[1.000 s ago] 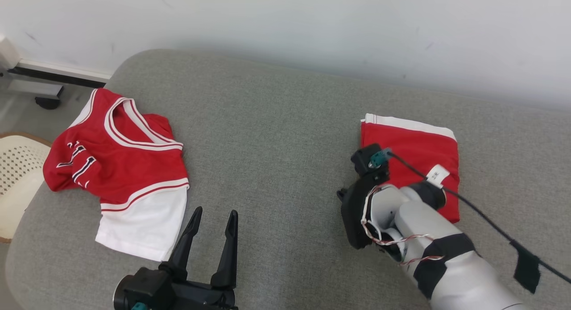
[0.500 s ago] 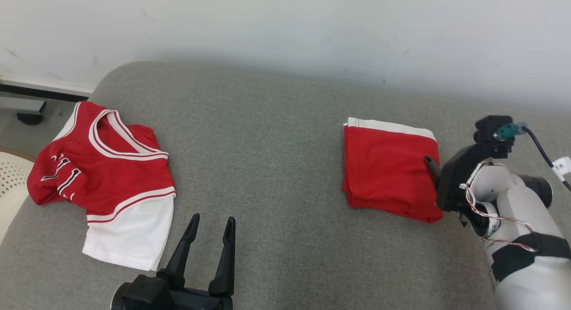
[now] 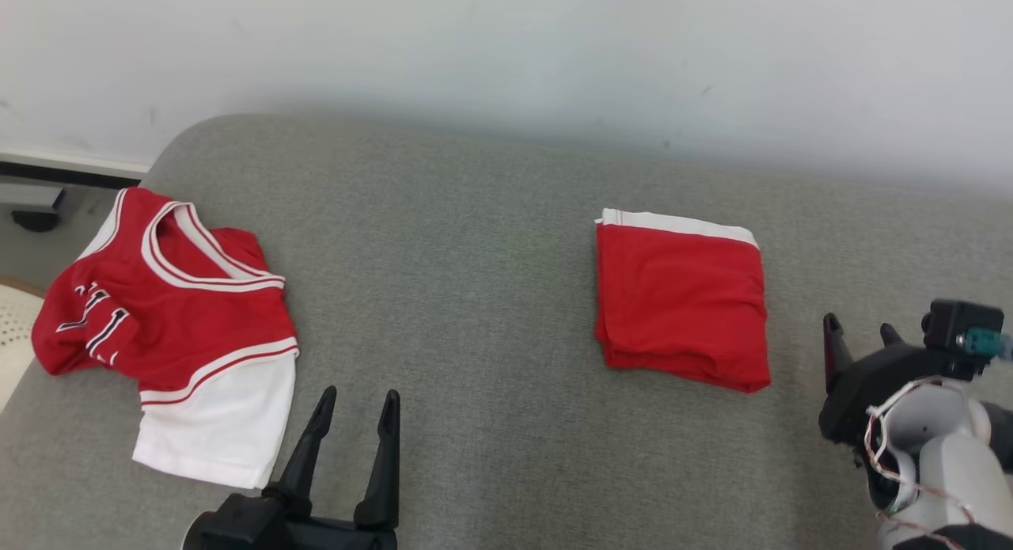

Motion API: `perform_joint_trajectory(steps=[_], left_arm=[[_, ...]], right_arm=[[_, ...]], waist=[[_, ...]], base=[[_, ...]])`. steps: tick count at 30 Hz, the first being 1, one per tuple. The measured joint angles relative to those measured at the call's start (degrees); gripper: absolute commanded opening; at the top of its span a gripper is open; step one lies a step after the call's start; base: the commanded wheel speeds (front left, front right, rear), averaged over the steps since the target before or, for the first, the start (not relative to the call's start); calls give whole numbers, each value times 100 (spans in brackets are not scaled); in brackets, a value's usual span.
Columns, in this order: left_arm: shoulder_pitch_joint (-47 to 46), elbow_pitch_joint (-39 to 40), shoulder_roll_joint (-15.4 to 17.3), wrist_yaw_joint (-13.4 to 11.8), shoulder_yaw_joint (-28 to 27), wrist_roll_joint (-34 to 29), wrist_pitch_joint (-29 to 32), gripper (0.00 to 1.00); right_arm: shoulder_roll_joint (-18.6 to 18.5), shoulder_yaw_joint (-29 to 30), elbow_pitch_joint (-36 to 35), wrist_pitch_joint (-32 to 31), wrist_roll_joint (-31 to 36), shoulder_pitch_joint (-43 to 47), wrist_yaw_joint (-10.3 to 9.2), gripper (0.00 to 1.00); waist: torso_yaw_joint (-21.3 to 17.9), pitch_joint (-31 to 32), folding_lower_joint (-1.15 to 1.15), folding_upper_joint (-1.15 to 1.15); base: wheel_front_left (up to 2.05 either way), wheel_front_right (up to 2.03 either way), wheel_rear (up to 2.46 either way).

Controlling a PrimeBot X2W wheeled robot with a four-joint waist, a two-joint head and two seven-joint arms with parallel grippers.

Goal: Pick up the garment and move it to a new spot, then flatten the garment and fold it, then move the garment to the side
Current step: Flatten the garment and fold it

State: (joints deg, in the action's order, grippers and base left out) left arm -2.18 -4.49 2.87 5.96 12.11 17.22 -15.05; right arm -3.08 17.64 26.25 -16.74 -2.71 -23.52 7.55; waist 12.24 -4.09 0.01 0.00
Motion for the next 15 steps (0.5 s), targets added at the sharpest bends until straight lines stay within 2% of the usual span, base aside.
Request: perform_joint_trajectory(steps=[10,15], left_arm=[[220,156,1,-102,-338,-58,-1,100],[399,175,1,-141,-634,-159,0,100]], right_arm=[[13,-659,-593,1755,-798,1244,0,100],[20,-1131,-904,2528,-726,1764,1,100]], waist=[[-396,111,-1,0],[-670,101,-1,0]], base=[[0,0,0],[0,0,0]])
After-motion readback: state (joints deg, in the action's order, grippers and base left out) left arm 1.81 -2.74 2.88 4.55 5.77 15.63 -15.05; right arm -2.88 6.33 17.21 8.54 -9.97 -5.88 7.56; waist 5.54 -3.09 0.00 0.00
